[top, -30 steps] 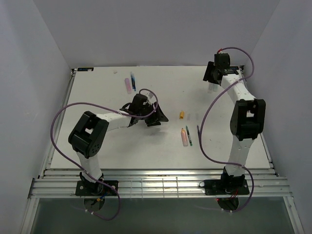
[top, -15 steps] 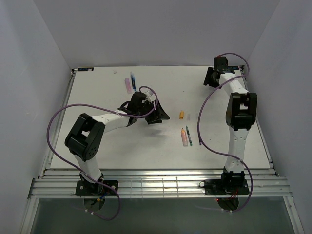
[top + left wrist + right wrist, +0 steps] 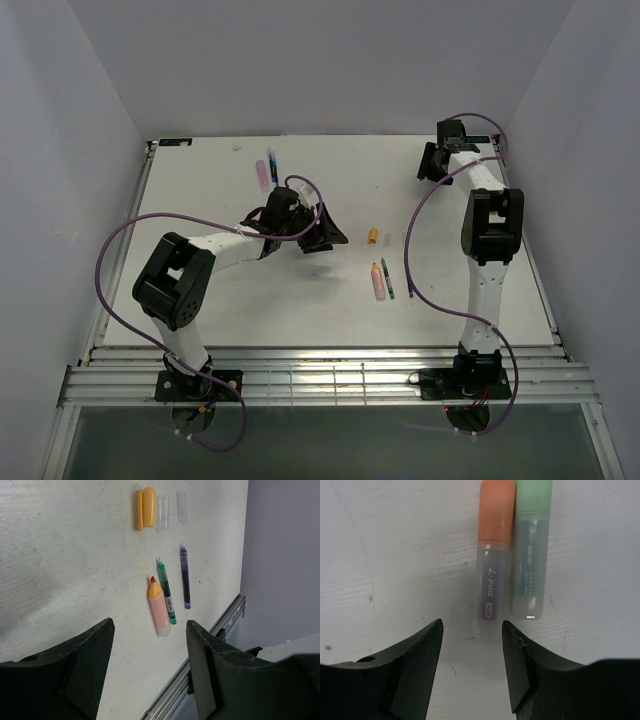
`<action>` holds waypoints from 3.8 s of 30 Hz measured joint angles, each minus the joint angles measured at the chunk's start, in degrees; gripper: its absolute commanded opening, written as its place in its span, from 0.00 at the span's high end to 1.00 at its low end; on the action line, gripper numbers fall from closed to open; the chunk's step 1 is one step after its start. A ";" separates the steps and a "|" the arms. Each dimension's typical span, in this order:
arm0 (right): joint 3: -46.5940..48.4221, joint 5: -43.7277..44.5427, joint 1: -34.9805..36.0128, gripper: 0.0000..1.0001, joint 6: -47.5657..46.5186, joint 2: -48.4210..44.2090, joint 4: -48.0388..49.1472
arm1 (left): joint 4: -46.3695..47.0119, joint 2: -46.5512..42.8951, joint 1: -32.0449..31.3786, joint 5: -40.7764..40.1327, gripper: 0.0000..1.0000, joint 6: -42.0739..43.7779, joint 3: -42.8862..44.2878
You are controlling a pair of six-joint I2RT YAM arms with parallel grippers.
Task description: Open the pen caps
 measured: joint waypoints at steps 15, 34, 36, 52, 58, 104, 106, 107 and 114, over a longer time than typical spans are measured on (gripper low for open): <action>3.45 -0.39 0.00 0.62 -0.24 4.66 -0.11 | 1.18 0.50 0.39 0.92 0.30 -0.22 -0.96; -19.39 -5.25 8.63 0.92 -0.39 -15.65 3.58 | 0.83 0.66 0.90 0.83 0.29 -3.06 0.00; -28.98 -7.58 10.99 0.92 0.28 -25.22 6.38 | 1.16 0.66 1.29 1.60 0.28 -3.87 0.39; -64.76 -21.94 17.94 0.92 4.09 -61.35 13.97 | 4.92 0.50 1.53 6.47 0.20 -7.65 1.16; -68.02 -25.90 19.39 0.92 5.68 -64.83 16.13 | 6.93 0.74 0.07 7.56 0.20 -8.59 1.16; -71.06 -32.04 24.63 0.59 11.19 -60.65 23.74 | 10.12 6.03 -1.95 7.76 1.00 -12.85 5.14; -70.18 -31.87 25.03 0.58 11.17 -59.74 23.78 | 10.12 6.03 -1.95 7.76 1.00 -12.85 5.14; -69.79 -31.71 25.20 0.60 11.17 -59.23 23.74 | 10.12 6.03 -1.95 7.76 1.00 -12.83 5.14; -67.82 -28.92 26.73 0.92 10.95 -56.81 22.77 | 9.77 6.05 -1.64 7.43 1.00 -12.09 5.16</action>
